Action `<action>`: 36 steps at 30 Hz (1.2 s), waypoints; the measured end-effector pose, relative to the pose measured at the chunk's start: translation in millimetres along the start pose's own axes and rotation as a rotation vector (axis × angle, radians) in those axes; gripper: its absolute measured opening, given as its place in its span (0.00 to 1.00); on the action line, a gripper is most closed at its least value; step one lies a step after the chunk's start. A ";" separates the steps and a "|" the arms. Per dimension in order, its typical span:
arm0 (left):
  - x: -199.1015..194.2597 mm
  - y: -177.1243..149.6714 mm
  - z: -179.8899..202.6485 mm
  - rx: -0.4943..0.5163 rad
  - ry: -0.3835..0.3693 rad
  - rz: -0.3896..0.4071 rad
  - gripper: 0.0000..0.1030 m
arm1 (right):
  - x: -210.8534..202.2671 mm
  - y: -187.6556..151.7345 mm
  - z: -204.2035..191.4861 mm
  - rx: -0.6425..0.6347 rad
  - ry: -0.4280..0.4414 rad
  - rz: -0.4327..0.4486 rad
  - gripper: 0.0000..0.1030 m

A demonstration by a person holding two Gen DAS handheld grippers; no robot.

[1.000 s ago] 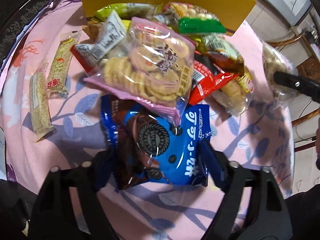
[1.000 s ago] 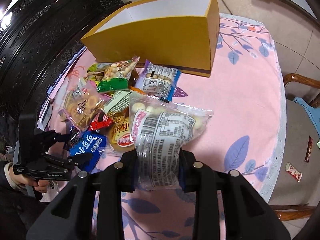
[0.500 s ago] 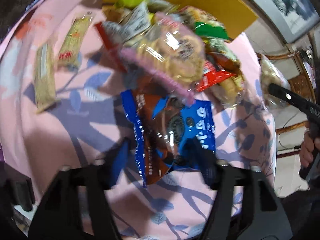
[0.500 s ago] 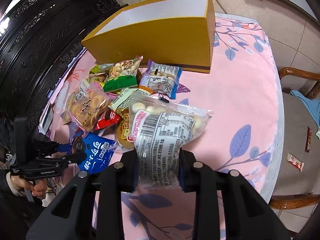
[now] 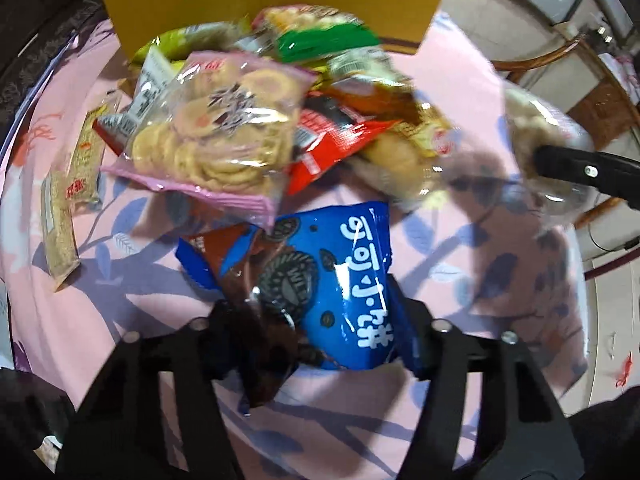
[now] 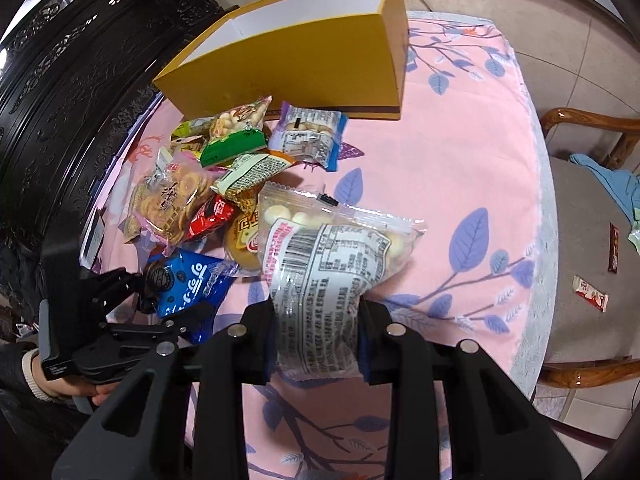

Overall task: Organize snacks
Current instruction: 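Lift both bags over the yellow box and open both tools to release them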

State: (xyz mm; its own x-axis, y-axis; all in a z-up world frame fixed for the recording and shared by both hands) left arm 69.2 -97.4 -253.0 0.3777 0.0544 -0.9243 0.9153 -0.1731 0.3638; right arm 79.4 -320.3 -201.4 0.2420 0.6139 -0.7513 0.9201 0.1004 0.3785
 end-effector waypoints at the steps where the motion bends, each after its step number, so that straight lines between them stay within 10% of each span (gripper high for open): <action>1: -3.9 -1.6 0.1 0.004 -0.017 0.006 0.53 | -1.1 -0.3 0.6 0.004 -0.003 0.004 0.30; 13: -84.3 8.5 -43.1 -0.089 0.027 0.171 0.52 | -11.0 16.0 -16.7 -0.031 0.022 0.061 0.30; 36: -158.9 148.0 -96.3 -0.180 -0.011 0.409 0.53 | -49.5 128.5 -89.6 -0.169 0.053 0.288 0.30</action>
State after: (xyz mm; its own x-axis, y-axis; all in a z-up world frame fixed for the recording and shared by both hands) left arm 158.1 -36.9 -41.1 0.7130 0.0063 -0.7011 0.7011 -0.0044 0.7130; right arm 158.1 -267.6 -67.1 0.4643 0.6756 -0.5726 0.7510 0.0423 0.6590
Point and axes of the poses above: each gripper's, at about its wrist camera, not at the fingertips, and x roughly the way its jaws point, z to its right, y to its top, the point moved 1 cm from there along x, roughly the way its jaws point, and after that the axes turned 15 degrees about y, right-handed, at the moved point
